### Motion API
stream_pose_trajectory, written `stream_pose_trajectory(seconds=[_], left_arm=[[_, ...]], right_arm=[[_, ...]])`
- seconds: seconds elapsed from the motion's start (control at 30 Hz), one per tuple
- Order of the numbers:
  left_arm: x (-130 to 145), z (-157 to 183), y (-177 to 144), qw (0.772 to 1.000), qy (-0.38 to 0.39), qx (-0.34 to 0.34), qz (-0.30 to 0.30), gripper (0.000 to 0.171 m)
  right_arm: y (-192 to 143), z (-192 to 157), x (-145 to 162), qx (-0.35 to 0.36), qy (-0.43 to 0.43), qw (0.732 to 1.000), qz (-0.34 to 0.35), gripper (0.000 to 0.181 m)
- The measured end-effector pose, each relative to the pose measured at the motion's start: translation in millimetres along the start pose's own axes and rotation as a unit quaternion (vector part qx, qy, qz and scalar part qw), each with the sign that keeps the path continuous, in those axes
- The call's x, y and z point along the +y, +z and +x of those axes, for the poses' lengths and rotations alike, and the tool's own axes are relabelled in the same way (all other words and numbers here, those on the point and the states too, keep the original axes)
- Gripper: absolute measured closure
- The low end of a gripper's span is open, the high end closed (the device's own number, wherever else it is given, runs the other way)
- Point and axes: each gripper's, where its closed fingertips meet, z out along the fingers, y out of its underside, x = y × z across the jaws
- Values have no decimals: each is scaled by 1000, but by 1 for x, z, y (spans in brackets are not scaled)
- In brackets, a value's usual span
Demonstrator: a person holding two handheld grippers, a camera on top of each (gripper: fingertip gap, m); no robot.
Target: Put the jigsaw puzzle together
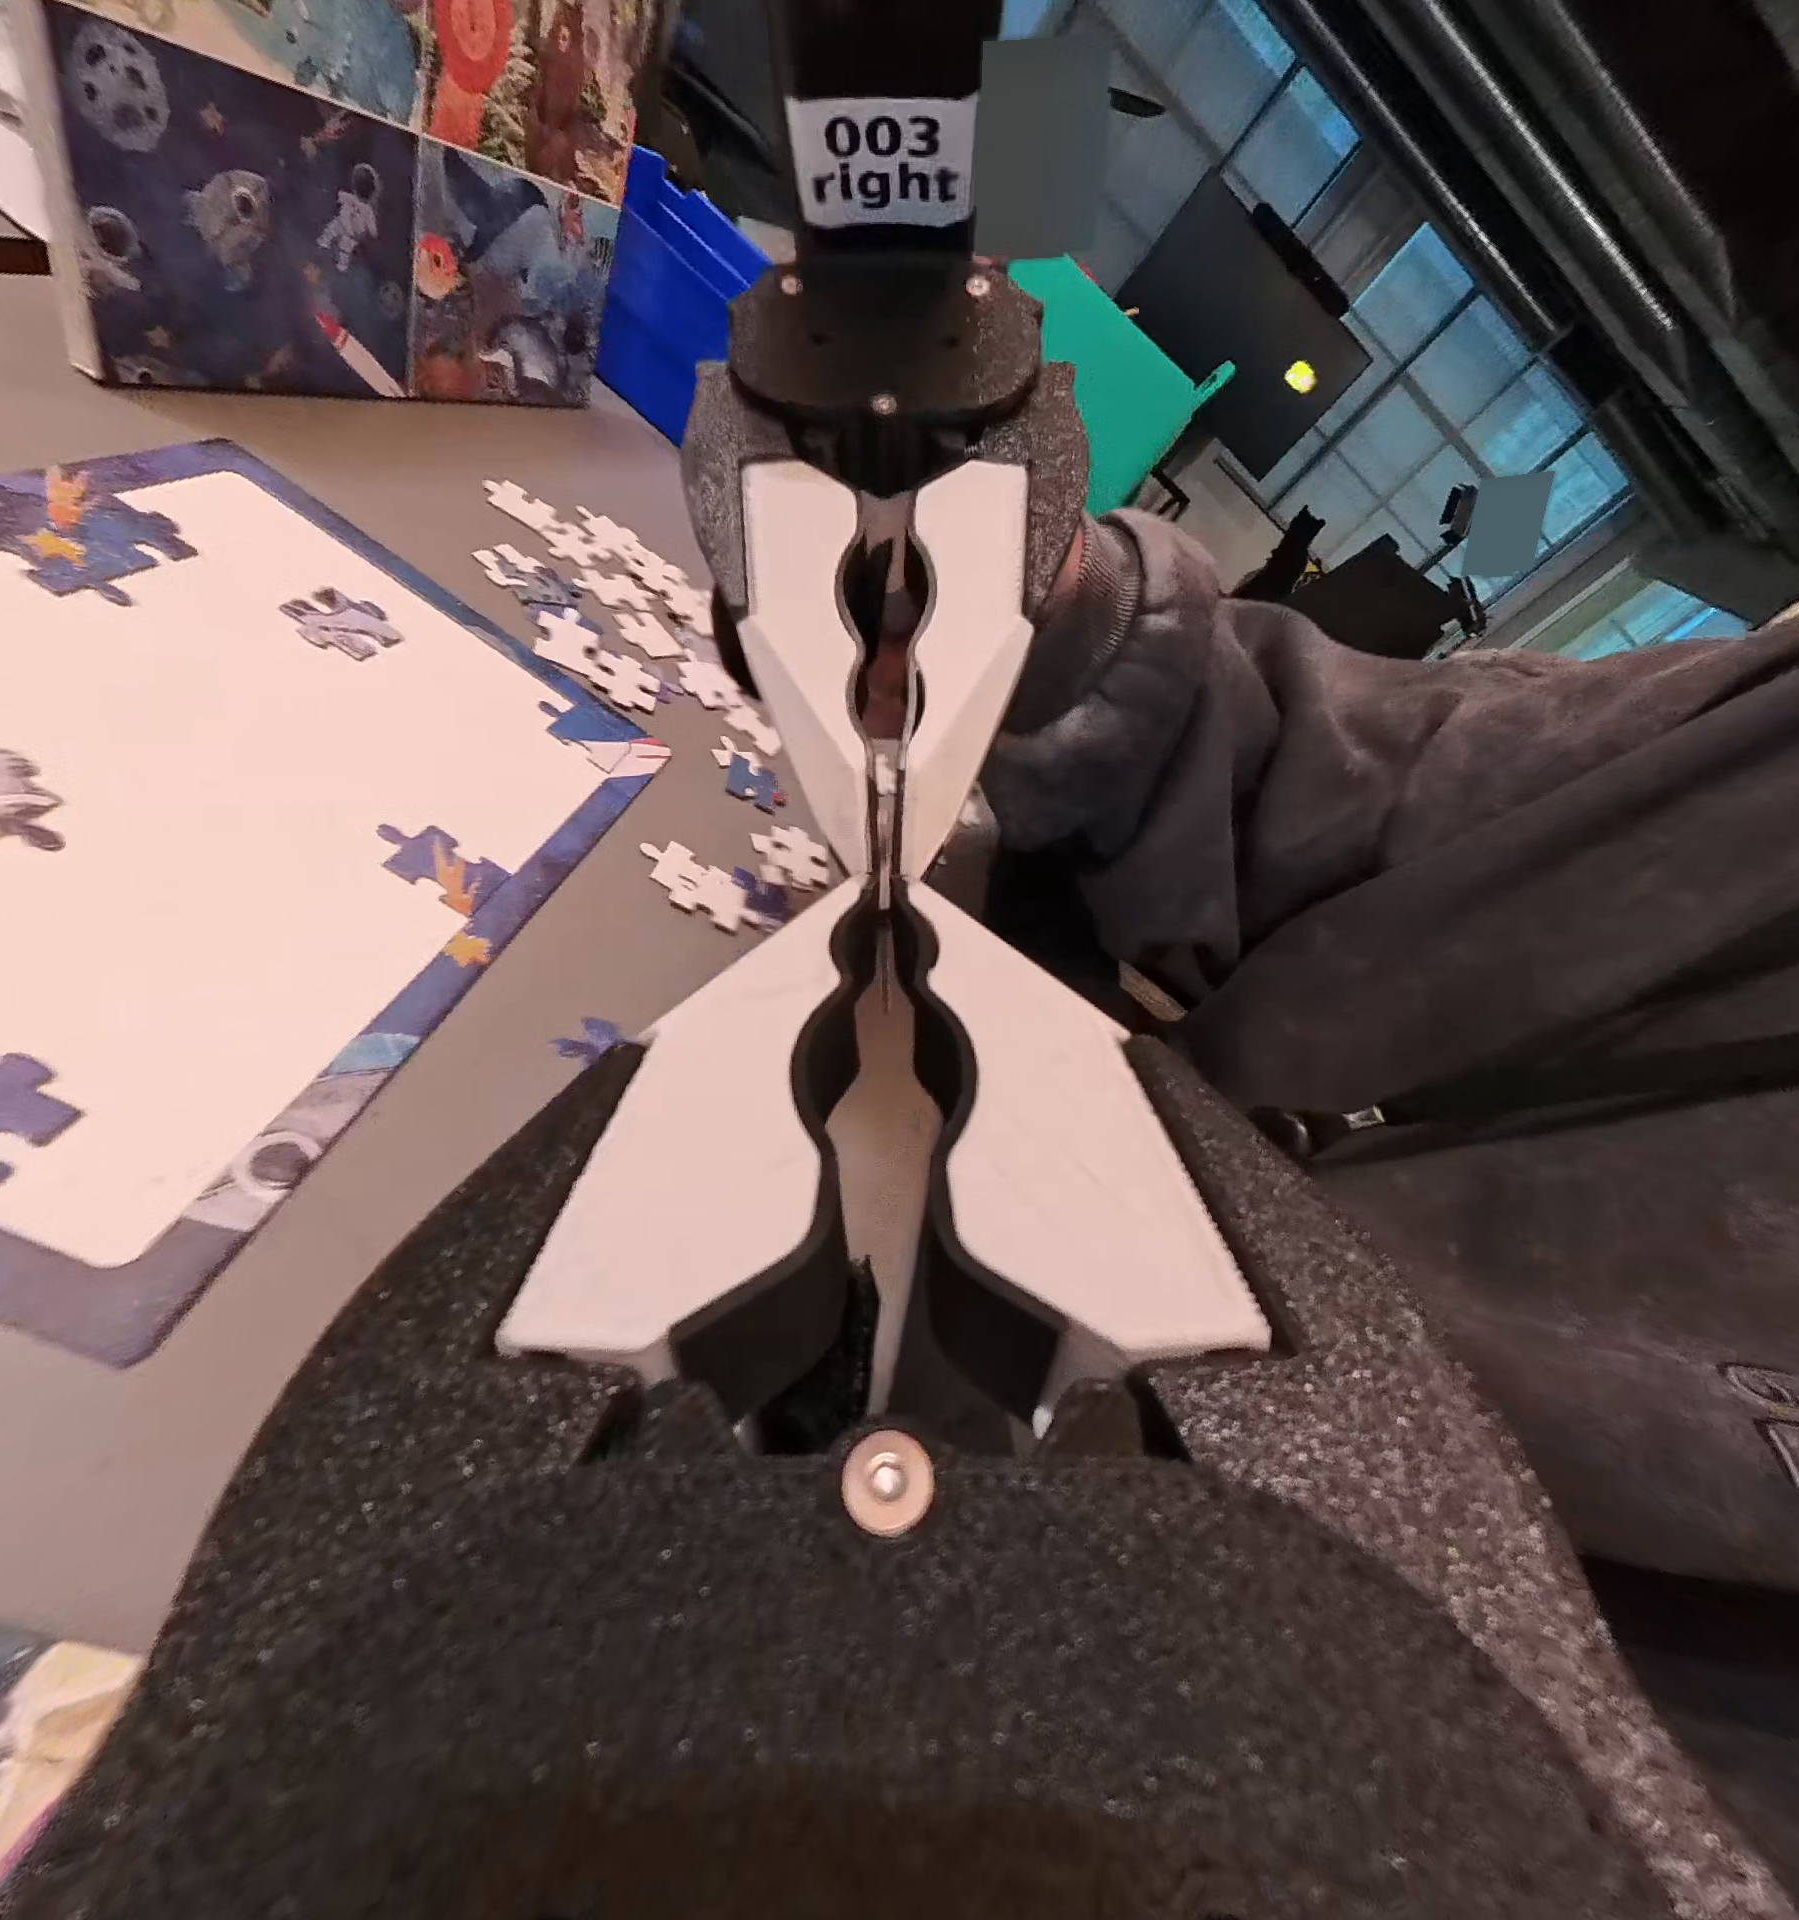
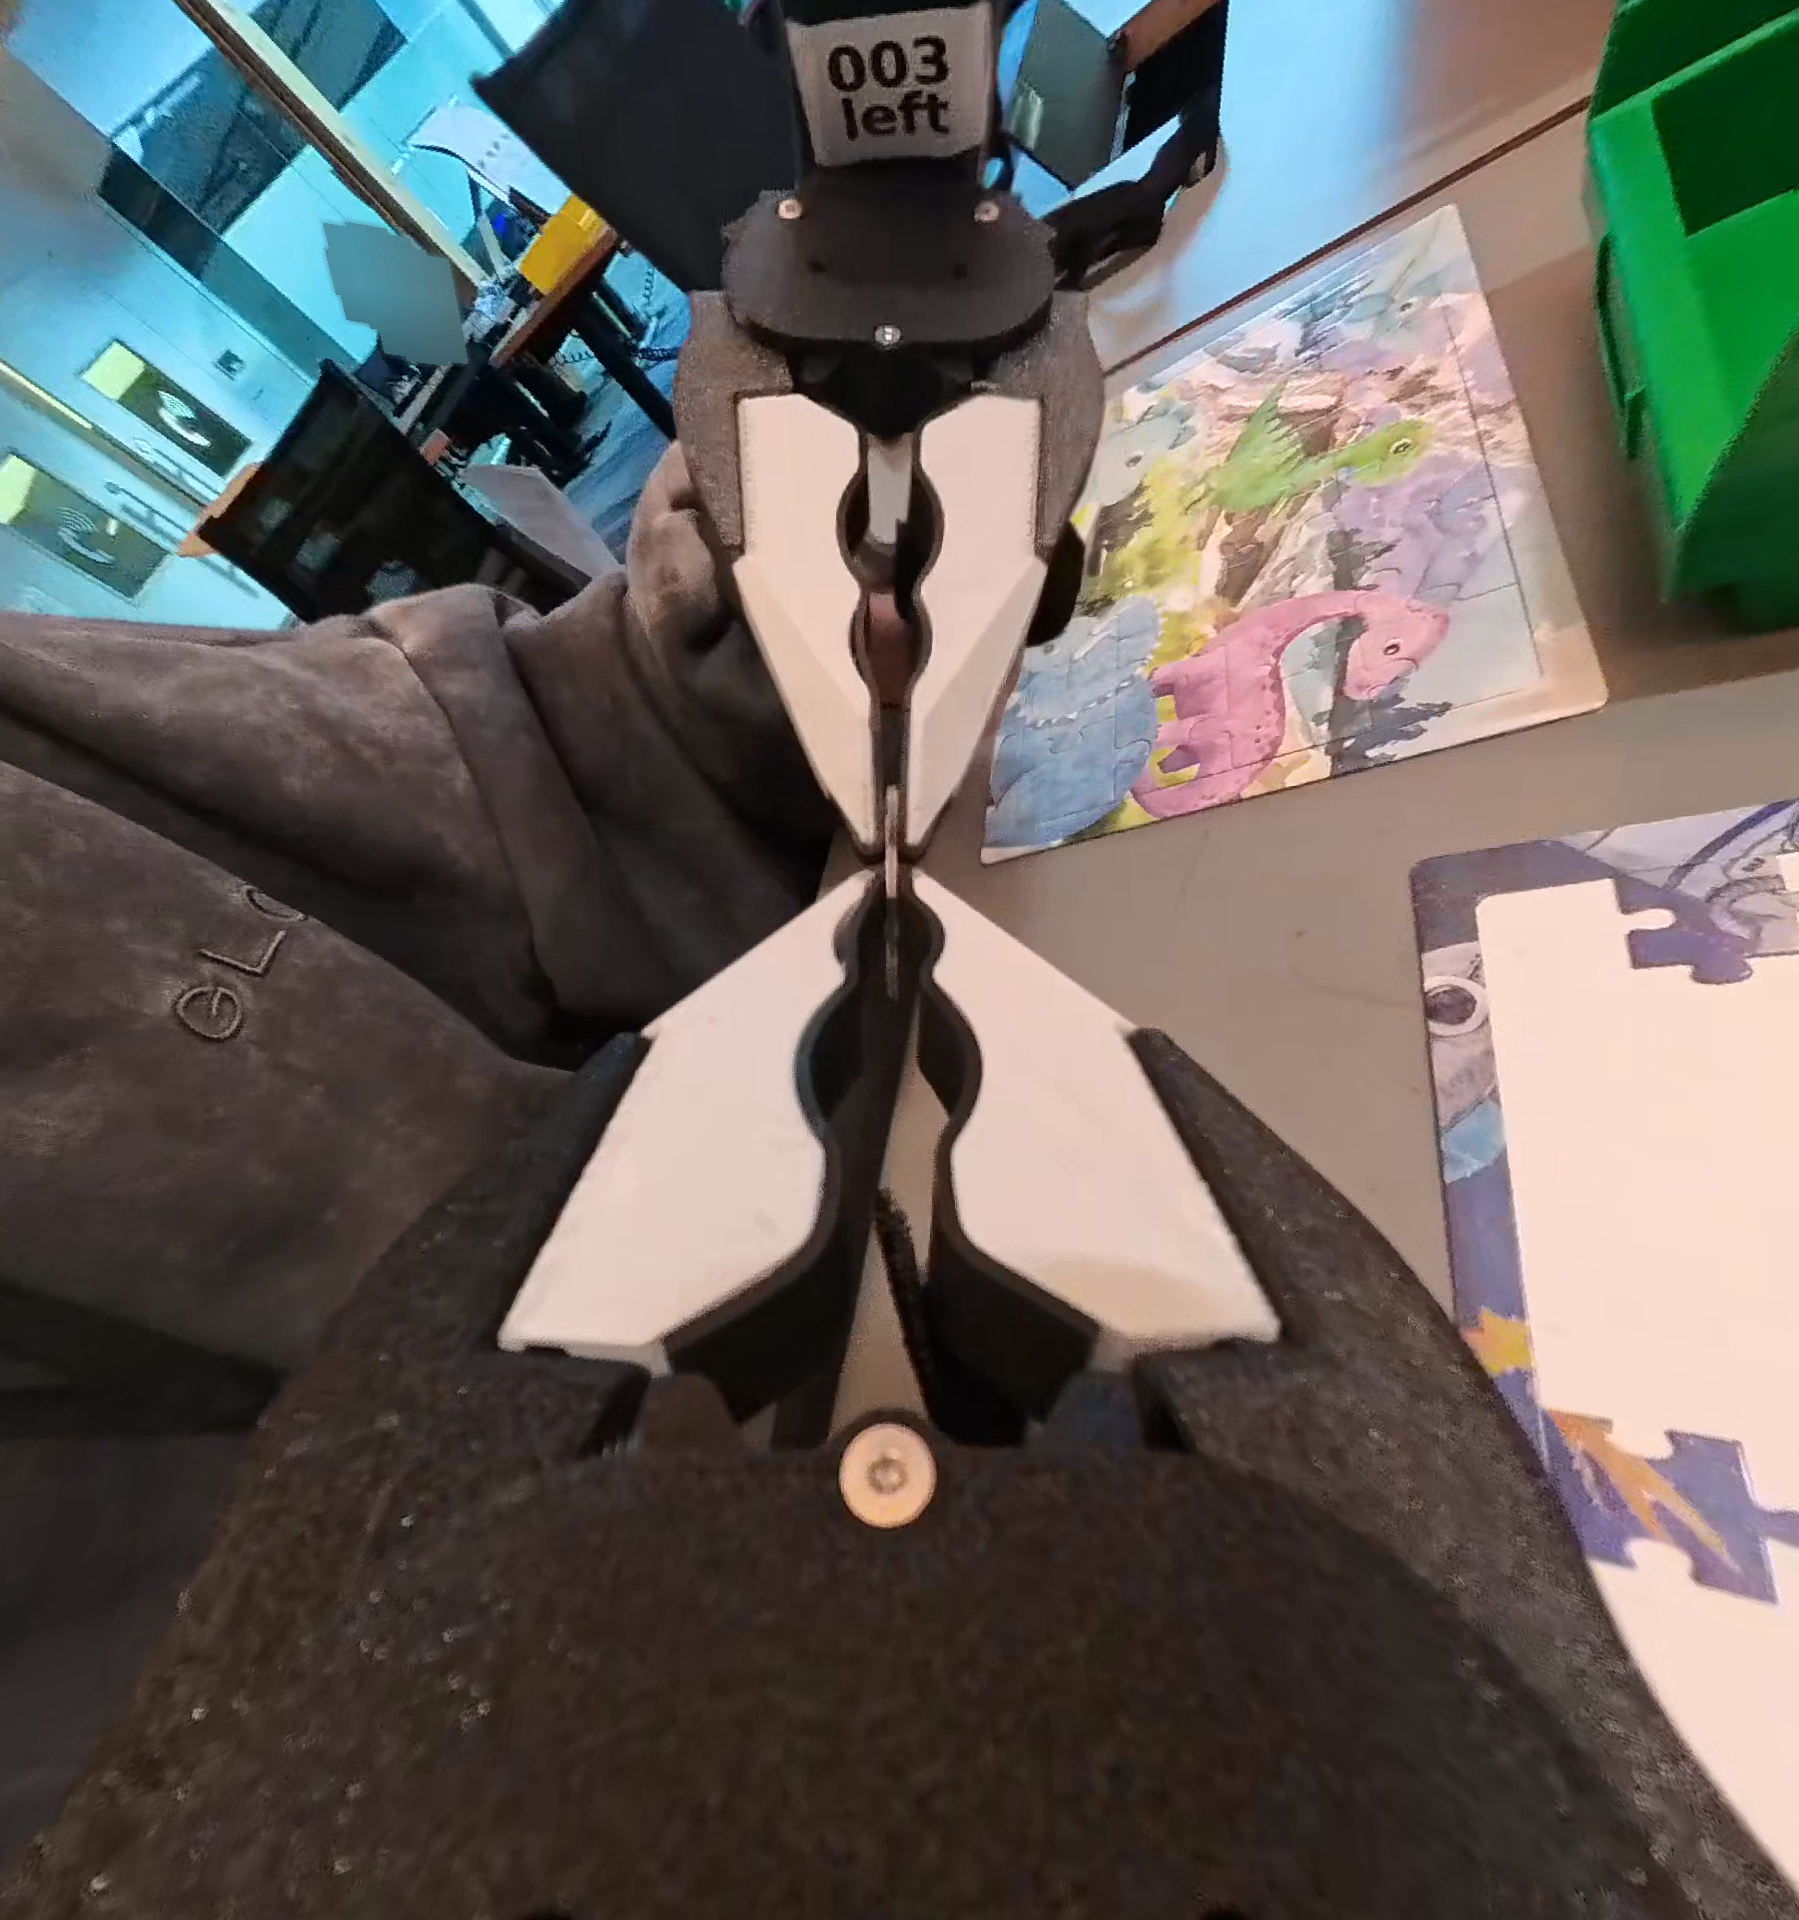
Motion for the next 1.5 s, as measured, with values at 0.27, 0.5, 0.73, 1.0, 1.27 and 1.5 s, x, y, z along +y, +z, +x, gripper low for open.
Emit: stream_pose_trajectory(seconds=[0.27,0.5,0.73,1.0,1.27,1.5], left_arm=[[1,-129,-48,940,71,-333,-13,170],[42,-192,-28,882,123,-428,-157,171],[56,-205,-17,875,138,-427,-182,171],[56,-206,-17,884,112,-425,-158,171],[56,-206,-17,892,98,-416,-147,171],[57,-206,-17,888,104,-422,-148,171]], right_arm=[[-2,142,-17,116,136,983,28,180],[21,208,-3,162,181,970,1,180],[17,212,6,160,172,972,-17,180],[18,219,9,162,161,973,-30,179],[20,228,16,203,73,972,-97,168],[18,232,15,255,-35,957,-132,162]])
